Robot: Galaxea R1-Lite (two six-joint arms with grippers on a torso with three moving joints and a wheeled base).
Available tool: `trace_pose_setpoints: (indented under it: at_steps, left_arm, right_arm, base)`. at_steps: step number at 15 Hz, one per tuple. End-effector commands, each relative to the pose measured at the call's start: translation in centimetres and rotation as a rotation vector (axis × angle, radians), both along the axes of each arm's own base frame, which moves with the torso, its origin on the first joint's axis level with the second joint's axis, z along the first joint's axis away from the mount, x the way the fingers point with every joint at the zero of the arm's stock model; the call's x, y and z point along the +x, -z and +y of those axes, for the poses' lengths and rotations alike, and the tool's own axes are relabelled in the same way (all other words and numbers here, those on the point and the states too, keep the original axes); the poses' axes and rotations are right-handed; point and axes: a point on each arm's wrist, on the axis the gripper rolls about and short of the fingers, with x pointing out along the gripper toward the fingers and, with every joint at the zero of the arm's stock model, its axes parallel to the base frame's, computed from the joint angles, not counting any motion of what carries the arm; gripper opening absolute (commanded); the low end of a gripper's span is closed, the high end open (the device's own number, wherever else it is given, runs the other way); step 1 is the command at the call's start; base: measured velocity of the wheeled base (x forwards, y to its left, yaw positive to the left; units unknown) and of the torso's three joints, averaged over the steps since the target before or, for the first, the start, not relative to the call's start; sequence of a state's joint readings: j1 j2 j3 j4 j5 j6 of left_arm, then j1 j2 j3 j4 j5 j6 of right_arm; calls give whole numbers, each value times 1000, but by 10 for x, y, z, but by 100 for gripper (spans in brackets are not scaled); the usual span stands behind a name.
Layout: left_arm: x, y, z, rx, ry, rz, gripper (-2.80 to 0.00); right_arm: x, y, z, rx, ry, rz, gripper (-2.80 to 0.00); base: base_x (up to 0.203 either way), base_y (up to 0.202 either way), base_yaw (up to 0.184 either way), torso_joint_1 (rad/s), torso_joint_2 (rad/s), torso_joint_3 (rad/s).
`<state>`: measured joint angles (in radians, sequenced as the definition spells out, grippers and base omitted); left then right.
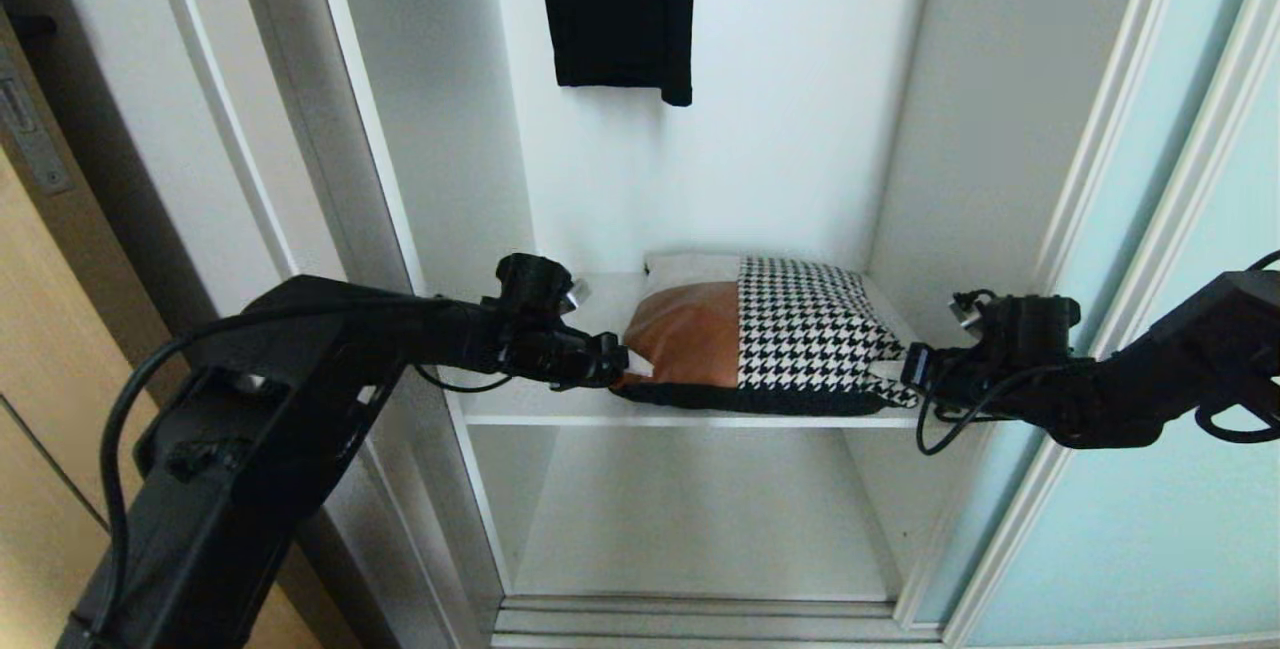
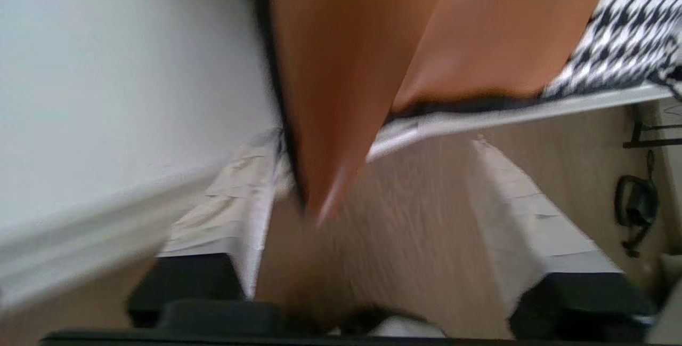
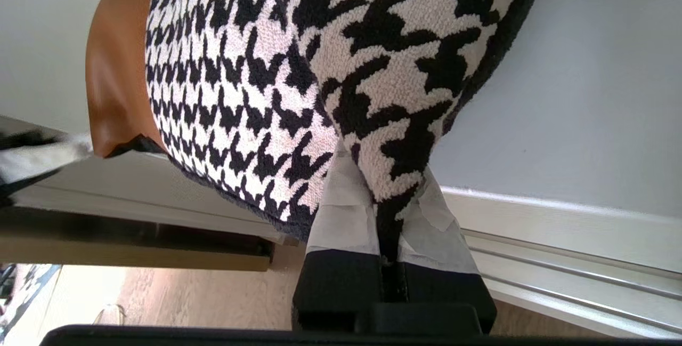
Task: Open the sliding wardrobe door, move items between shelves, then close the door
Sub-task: Place the pillow on the lower shelf
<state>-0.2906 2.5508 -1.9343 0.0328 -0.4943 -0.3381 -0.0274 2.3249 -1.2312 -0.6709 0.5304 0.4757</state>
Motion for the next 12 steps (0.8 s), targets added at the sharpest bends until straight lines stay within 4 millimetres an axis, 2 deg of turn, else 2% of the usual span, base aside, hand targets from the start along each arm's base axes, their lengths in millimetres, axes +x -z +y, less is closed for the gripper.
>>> trace_pose_setpoints:
  at_steps: [1,5,9,12]
  left_arm:
    - [5,21,-2,0,0,0,0]
    - [12,16,-3,34,26,-162,0]
    - [14,25,-4,31,28,-174,0]
    - [17,22,-5,12,21,-209,0]
  right_arm:
    - [-5,5,-1,4,-2,4,-280]
    - [-13,5,0,13,-17,14,-280]
    - [-14,6,0,16,-20,19,-280]
    - [-14,5,0,17,-20,18,-280]
  base:
    - [0,0,0,0,0,0]
    - [0,0,0,0,0,0]
    - [0,0,0,0,0,0]
    - [0,0,0,0,0,0]
